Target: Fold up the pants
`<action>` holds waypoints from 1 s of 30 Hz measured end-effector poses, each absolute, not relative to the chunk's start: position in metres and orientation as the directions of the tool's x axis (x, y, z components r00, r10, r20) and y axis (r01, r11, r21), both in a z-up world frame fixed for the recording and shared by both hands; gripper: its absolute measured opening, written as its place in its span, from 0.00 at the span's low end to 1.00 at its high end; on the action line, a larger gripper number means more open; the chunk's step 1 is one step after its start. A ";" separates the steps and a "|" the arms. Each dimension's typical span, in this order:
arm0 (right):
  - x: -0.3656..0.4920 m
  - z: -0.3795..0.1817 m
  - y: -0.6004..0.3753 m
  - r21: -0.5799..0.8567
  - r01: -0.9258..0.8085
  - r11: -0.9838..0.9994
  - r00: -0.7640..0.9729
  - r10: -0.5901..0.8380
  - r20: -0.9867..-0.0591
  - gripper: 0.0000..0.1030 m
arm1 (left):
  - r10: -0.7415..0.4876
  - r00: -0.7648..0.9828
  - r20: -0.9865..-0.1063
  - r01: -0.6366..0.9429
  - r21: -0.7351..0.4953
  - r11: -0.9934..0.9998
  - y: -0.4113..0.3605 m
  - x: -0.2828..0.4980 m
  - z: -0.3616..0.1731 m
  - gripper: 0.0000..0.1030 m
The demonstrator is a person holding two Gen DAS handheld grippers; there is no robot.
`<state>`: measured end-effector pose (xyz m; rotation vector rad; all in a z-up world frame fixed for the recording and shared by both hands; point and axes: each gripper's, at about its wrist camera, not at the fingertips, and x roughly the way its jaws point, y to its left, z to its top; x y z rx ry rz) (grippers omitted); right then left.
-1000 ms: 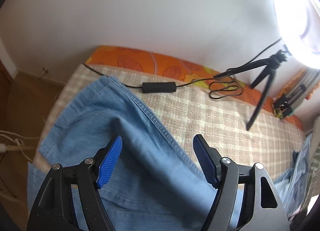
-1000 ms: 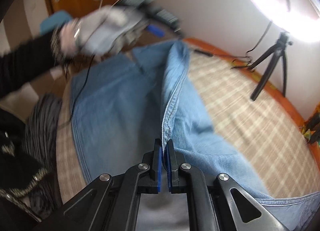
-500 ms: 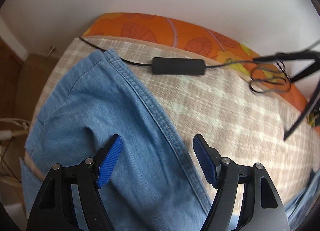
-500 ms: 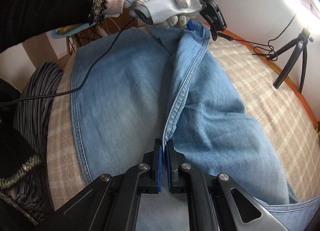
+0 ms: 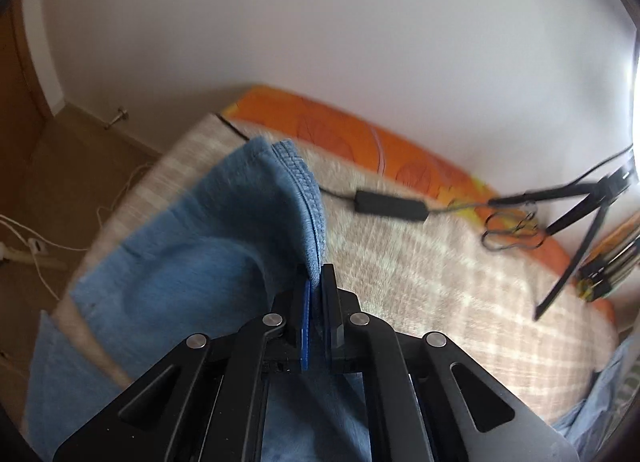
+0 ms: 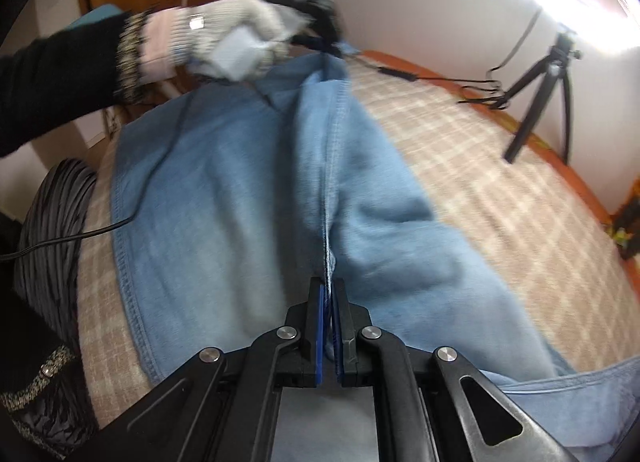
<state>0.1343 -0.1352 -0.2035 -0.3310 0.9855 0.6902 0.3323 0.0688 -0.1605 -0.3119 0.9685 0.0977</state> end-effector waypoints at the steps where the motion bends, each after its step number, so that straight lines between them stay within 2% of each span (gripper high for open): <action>1: 0.136 -0.200 -0.137 0.038 -0.658 0.752 0.377 0.372 -0.848 0.01 | -0.057 0.578 -0.814 -0.221 -0.223 0.949 0.073 0.333 -0.154 0.03; 8: 0.151 -0.165 -0.149 -0.041 -0.574 0.818 0.493 0.305 -0.815 0.00 | -0.073 0.652 -0.755 -0.206 -0.269 0.941 0.101 0.295 -0.120 0.03; 15: 0.141 -0.130 -0.161 -0.075 -0.533 0.843 0.559 0.284 -0.779 0.00 | -0.115 0.713 -0.692 -0.211 -0.368 0.906 0.129 0.217 -0.108 0.03; 23: 0.079 -0.116 -0.135 -0.141 -0.606 0.783 0.538 0.272 -0.798 0.00 | -0.145 0.696 -0.703 -0.266 -0.440 0.858 0.152 0.121 -0.146 0.03; 30: 0.034 -0.140 -0.123 -0.150 -0.655 0.740 0.459 0.233 -0.858 0.00 | -0.172 0.699 -0.694 -0.297 -0.501 0.813 0.156 0.069 -0.181 0.03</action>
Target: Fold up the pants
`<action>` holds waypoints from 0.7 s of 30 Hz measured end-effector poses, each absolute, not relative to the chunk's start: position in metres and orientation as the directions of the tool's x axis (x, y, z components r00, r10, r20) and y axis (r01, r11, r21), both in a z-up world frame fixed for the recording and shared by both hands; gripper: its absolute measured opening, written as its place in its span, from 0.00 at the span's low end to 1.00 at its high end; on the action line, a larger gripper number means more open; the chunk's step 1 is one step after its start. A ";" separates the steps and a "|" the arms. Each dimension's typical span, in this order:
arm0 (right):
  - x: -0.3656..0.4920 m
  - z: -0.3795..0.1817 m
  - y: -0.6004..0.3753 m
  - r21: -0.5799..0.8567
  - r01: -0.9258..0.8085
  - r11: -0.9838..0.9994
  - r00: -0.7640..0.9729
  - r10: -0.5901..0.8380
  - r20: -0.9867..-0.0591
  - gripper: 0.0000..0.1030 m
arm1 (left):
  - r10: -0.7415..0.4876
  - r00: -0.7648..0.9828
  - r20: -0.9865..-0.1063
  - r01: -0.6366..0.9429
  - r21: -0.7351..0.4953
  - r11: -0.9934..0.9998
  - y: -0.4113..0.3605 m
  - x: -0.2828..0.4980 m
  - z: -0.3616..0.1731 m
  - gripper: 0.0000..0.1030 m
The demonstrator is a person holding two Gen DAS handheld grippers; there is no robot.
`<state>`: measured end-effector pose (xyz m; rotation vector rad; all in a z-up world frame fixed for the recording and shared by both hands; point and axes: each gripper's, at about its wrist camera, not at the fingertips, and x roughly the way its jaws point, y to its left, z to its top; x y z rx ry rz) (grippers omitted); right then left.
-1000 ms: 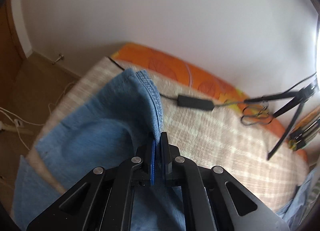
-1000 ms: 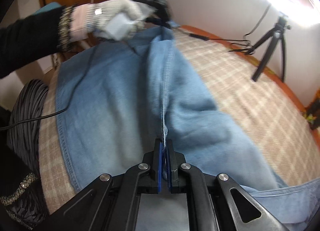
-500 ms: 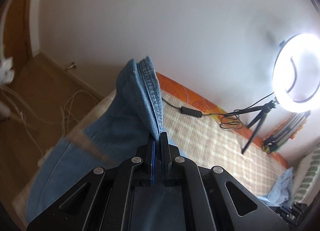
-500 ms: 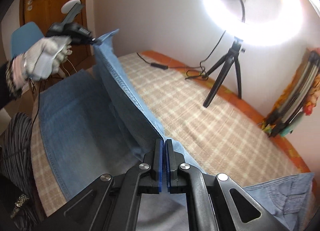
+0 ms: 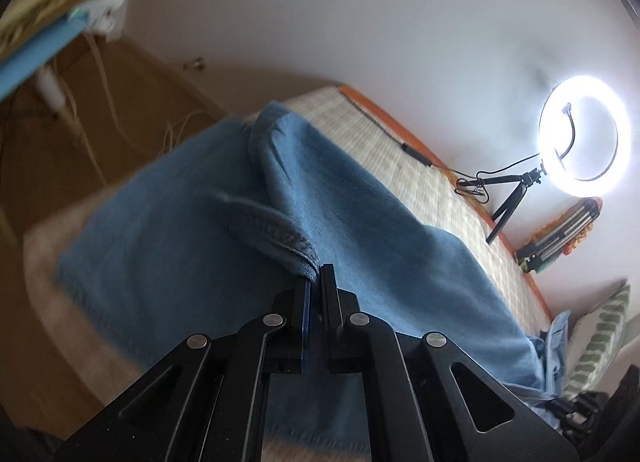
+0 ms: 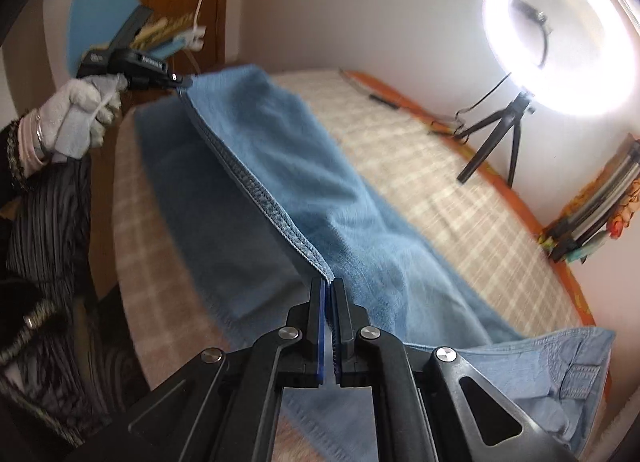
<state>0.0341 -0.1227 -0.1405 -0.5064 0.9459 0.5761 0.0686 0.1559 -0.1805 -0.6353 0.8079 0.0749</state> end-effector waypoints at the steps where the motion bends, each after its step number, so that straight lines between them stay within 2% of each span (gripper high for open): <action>1: 0.030 -0.145 -0.122 -0.144 -0.656 0.740 0.444 0.225 -0.867 0.00 | -0.177 0.701 -0.691 -0.298 -0.509 0.807 0.157 0.065 -0.184 0.03; 5: 0.022 -0.158 -0.116 -0.172 -0.665 0.727 0.421 0.175 -0.890 0.00 | -0.209 0.720 -0.661 -0.293 -0.563 0.772 0.169 0.055 -0.195 0.11; 7: 0.021 -0.160 -0.114 -0.177 -0.661 0.729 0.416 0.159 -0.896 0.00 | -0.202 0.745 -0.636 -0.306 -0.594 0.744 0.176 0.053 -0.197 0.20; 9: 0.021 -0.162 -0.112 -0.184 -0.654 0.734 0.412 0.142 -0.900 0.00 | -0.208 0.753 -0.625 -0.329 -0.631 0.702 0.185 0.054 -0.202 0.40; 12: 0.020 -0.164 -0.112 -0.191 -0.651 0.735 0.405 0.123 -0.906 0.00 | -0.196 0.748 -0.634 -0.373 -0.647 0.665 0.196 0.058 -0.207 0.41; 17: 0.014 -0.167 -0.112 -0.192 -0.653 0.732 0.385 0.103 -0.917 0.00 | -0.146 0.718 -0.680 -0.436 -0.604 0.667 0.207 0.073 -0.215 0.41; 21: 0.014 -0.168 -0.110 -0.194 -0.651 0.734 0.384 0.098 -0.918 0.00 | -0.160 0.733 -0.661 -0.429 -0.632 0.645 0.215 0.078 -0.222 0.37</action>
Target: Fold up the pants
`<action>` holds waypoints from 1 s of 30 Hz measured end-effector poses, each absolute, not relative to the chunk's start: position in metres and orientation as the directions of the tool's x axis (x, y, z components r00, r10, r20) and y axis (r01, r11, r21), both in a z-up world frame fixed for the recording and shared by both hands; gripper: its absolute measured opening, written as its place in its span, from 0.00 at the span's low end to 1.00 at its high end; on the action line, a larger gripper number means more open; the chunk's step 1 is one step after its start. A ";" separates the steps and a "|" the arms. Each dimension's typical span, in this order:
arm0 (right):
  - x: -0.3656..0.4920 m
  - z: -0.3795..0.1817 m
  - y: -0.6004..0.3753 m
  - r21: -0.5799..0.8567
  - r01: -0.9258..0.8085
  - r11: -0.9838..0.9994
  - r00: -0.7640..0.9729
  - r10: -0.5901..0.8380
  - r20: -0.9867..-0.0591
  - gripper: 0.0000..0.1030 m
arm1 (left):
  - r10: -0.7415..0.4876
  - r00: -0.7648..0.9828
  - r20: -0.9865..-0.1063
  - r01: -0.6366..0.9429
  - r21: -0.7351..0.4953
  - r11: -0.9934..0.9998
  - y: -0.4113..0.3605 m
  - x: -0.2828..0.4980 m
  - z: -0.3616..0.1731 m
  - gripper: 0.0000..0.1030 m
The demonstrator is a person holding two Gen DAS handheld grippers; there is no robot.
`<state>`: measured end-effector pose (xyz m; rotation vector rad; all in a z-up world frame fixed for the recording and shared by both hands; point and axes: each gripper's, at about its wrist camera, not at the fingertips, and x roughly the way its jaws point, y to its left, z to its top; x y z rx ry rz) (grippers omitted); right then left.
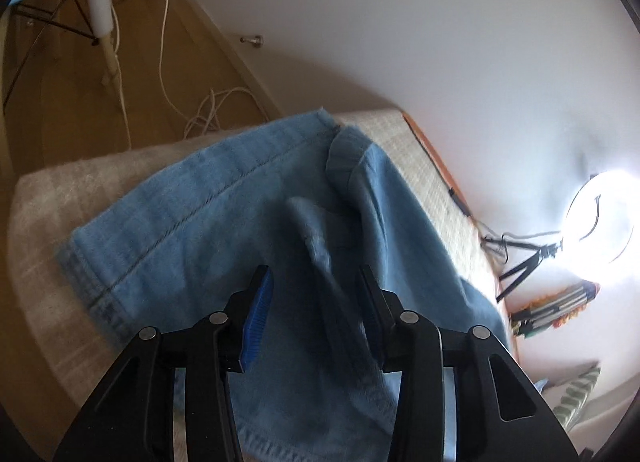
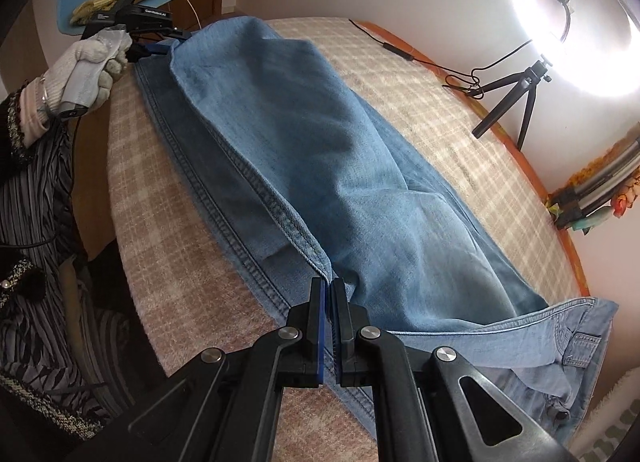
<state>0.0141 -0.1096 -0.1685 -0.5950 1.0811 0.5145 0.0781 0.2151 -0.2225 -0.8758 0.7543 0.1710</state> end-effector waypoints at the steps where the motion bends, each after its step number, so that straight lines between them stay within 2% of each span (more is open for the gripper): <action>1: 0.015 -0.169 -0.110 -0.193 -0.651 0.734 0.383 0.098 -0.919 0.00 | -0.165 0.734 -0.659 -0.416 -0.628 0.657 0.218 0.081 -0.223 0.31; 2: 0.015 -0.169 -0.110 -0.191 -0.651 0.734 0.380 0.097 -0.920 0.00 | -0.174 0.730 -0.661 -0.403 -0.622 0.672 0.217 0.085 -0.222 0.10; 3: 0.014 -0.169 -0.110 -0.191 -0.651 0.734 0.379 0.096 -0.921 0.00 | -0.174 0.719 -0.672 -0.396 -0.603 0.692 0.215 0.089 -0.222 0.03; 6: 0.014 -0.169 -0.111 -0.189 -0.652 0.734 0.375 0.096 -0.922 0.01 | -0.151 0.735 -0.661 -0.367 -0.576 0.730 0.207 0.086 -0.213 0.03; 9: 0.014 -0.170 -0.113 -0.171 -0.645 0.744 0.359 0.097 -0.928 0.01 | -0.072 0.787 -0.612 -0.393 -0.588 0.707 0.216 0.052 -0.196 0.03; 13: 0.013 -0.172 -0.109 -0.160 -0.675 0.721 0.309 0.078 -0.948 0.02 | 0.015 0.797 -0.604 -0.427 -0.546 0.721 0.236 0.018 -0.192 0.03; 16: 0.021 -0.166 -0.105 -0.158 -0.693 0.704 0.288 0.069 -0.955 0.02 | -0.039 0.792 -0.610 -0.422 -0.592 0.686 0.249 0.013 -0.204 0.02; 17: 0.024 -0.164 -0.103 -0.165 -0.697 0.698 0.289 0.062 -0.955 0.02 | -0.079 0.795 -0.601 -0.412 -0.632 0.657 0.253 0.015 -0.210 0.04; 19: 0.028 -0.162 -0.101 -0.174 -0.702 0.691 0.288 0.052 -0.956 0.02 | -0.123 0.787 -0.604 -0.415 -0.667 0.618 0.260 0.023 -0.218 0.14; 21: 0.030 -0.162 -0.100 -0.176 -0.700 0.692 0.288 0.048 -0.956 0.02 | -0.156 0.782 -0.604 -0.411 -0.687 0.599 0.258 0.028 -0.220 0.42; 23: 0.031 -0.163 -0.099 -0.180 -0.697 0.694 0.292 0.045 -0.955 0.02 | -0.192 0.779 -0.597 -0.403 -0.710 0.577 0.253 0.037 -0.221 0.45; 30: 0.030 -0.169 -0.099 -0.176 -0.698 0.694 0.283 0.041 -0.958 0.03 | -0.233 0.758 -0.610 -0.417 -0.727 0.546 0.249 0.073 -0.230 0.43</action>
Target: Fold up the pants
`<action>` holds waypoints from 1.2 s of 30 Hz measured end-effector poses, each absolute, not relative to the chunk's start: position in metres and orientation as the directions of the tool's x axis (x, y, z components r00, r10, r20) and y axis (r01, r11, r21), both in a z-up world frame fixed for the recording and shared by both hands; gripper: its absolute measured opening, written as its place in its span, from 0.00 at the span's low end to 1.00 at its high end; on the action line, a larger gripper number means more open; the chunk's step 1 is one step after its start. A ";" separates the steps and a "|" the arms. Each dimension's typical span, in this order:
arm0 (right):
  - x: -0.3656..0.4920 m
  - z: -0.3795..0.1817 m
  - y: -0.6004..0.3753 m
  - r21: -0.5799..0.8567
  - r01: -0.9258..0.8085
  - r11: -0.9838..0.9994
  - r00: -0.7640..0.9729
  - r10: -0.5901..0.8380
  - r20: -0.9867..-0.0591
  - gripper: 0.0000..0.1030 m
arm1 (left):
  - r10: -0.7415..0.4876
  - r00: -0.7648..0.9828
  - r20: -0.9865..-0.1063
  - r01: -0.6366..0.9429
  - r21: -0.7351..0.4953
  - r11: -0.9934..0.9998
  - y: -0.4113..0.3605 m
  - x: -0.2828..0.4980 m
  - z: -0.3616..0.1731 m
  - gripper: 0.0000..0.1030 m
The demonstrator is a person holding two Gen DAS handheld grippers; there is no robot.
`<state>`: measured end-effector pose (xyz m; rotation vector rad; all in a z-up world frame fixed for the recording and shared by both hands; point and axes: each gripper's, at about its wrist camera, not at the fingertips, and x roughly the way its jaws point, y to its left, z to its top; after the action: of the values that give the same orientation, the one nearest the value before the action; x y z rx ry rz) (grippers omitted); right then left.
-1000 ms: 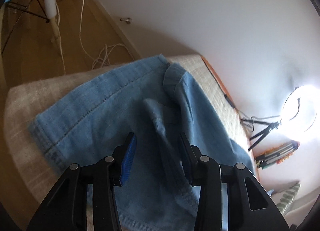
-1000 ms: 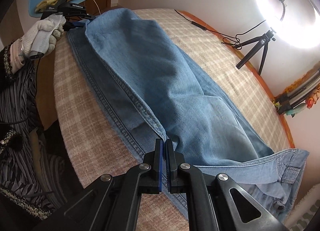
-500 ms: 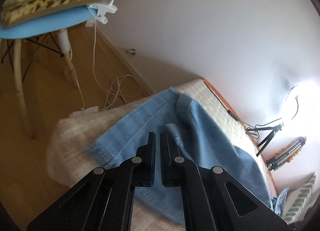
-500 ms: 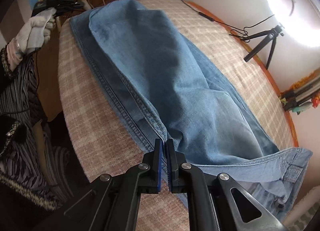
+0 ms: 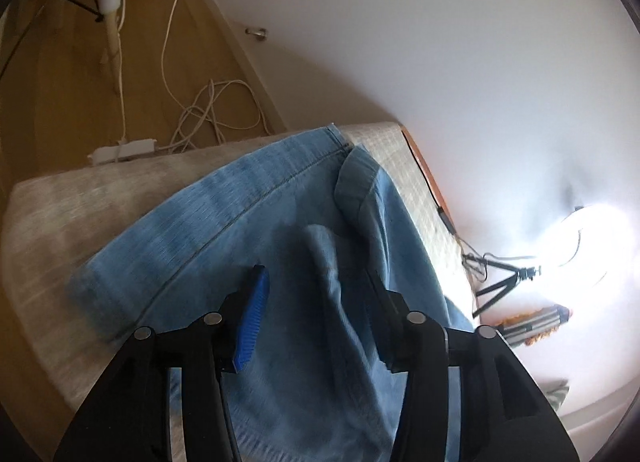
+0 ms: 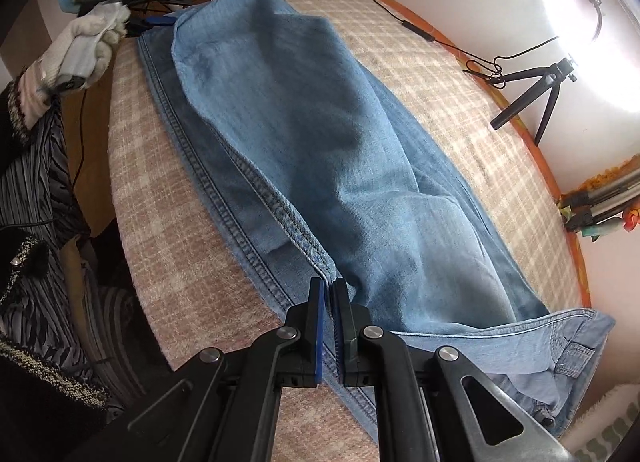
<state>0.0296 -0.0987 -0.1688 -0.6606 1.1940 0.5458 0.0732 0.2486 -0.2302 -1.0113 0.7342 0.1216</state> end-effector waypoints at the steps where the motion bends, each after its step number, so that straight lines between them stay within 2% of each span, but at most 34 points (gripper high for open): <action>1: 0.030 -0.168 -0.099 -0.174 -0.697 0.695 0.283 0.044 -0.958 0.04 | -0.241 0.760 -0.604 -0.409 -0.732 0.545 0.249 0.075 -0.229 0.43; 2: 0.030 -0.168 -0.099 -0.173 -0.696 0.697 0.285 0.047 -0.957 0.04 | -0.249 0.756 -0.605 -0.401 -0.729 0.554 0.247 0.079 -0.229 0.40; 5: 0.031 -0.167 -0.100 -0.166 -0.691 0.703 0.285 0.055 -0.957 0.05 | -0.267 0.731 -0.628 -0.384 -0.701 0.601 0.237 0.092 -0.232 0.11; 6: 0.031 -0.167 -0.101 -0.164 -0.691 0.704 0.284 0.056 -0.957 0.06 | -0.263 0.735 -0.625 -0.384 -0.703 0.598 0.235 0.093 -0.233 0.07; 9: 0.030 -0.168 -0.101 -0.161 -0.692 0.704 0.279 0.055 -0.959 0.10 | -0.234 0.757 -0.610 -0.386 -0.706 0.593 0.237 0.083 -0.226 0.05; 12: 0.027 -0.170 -0.102 -0.152 -0.698 0.699 0.257 0.046 -0.965 0.28 | -0.159 0.802 -0.575 -0.389 -0.707 0.591 0.249 0.055 -0.205 0.05; 14: 0.026 -0.167 -0.104 -0.142 -0.697 0.703 0.246 0.047 -0.968 0.29 | -0.114 0.821 -0.559 -0.389 -0.694 0.606 0.253 0.030 -0.191 0.05; 16: 0.030 -0.157 -0.106 -0.128 -0.683 0.719 0.246 0.062 -0.967 0.30 | -0.087 0.811 -0.579 -0.400 -0.657 0.639 0.251 0.012 -0.189 0.05; 20: 0.057 -0.107 -0.098 -0.006 -0.652 0.758 0.299 0.250 -0.921 0.35 | -0.066 0.783 -0.619 -0.437 -0.622 0.650 0.250 -0.005 -0.203 0.05; 24: 0.103 -0.086 -0.060 0.048 -0.662 0.748 0.345 0.360 -0.867 0.35 | -0.068 0.775 -0.628 -0.454 -0.629 0.631 0.251 -0.005 -0.213 0.05; 30: 0.201 -0.117 0.048 0.196 -0.712 0.674 0.261 0.514 -0.817 0.35 | -0.022 0.768 -0.640 -0.461 -0.576 0.675 0.238 0.000 -0.209 0.05; 36: 0.267 -0.162 0.170 0.238 -0.783 0.575 0.150 0.545 -0.825 0.35 | -0.022 0.762 -0.647 -0.476 -0.583 0.659 0.242 0.005 -0.216 0.05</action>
<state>0.2671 0.1697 -0.1617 -0.2718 1.0442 0.9705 0.0047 0.2416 -0.2160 -0.8230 0.6689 0.2797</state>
